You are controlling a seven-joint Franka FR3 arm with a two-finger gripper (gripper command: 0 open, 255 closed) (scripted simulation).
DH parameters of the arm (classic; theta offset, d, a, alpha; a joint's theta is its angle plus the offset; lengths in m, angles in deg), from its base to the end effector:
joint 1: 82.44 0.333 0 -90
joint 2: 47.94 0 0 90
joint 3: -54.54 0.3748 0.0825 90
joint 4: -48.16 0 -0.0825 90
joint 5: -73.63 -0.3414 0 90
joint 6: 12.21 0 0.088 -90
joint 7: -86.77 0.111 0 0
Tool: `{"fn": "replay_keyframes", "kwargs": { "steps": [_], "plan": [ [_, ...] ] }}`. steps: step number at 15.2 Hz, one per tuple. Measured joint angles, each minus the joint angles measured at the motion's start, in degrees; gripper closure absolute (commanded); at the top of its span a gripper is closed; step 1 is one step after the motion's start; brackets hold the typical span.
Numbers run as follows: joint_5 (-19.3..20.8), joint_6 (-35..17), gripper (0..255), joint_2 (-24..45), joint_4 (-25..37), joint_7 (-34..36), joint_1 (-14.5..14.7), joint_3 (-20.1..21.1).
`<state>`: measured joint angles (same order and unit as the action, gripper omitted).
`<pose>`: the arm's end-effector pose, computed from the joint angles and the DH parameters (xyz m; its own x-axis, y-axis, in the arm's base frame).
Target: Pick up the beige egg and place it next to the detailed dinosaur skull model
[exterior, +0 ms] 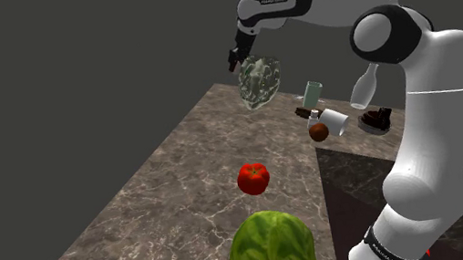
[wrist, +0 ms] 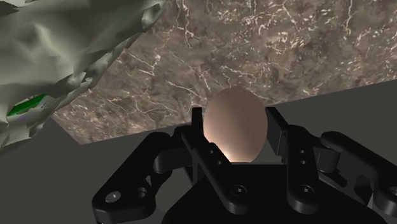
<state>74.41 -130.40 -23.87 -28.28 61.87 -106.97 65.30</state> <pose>0.6670 -0.1955 0.5852 0.9358 0.1730 0.3072 0.1580 -0.9847 0.0734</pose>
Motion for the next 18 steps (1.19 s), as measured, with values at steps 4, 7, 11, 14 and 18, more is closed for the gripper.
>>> {"fn": "replay_keyframes", "kwargs": {
  "steps": [4,7,11,14,18],
  "plan": [
    [-0.03,-2.93,255,0.07,-2.86,-0.12,-0.11,-0.03],
    [0.03,-4.97,255,0.61,-4.38,-0.17,-0.13,-0.08],
    [0.03,-8.03,255,0.79,-7.26,-0.26,-0.19,-0.11],
    [0.06,-10.18,255,1.11,-9.08,-0.31,-0.23,-0.15],
    [0.18,-12.96,255,1.94,-11.06,-0.34,-0.21,-0.22]
  ]
}}
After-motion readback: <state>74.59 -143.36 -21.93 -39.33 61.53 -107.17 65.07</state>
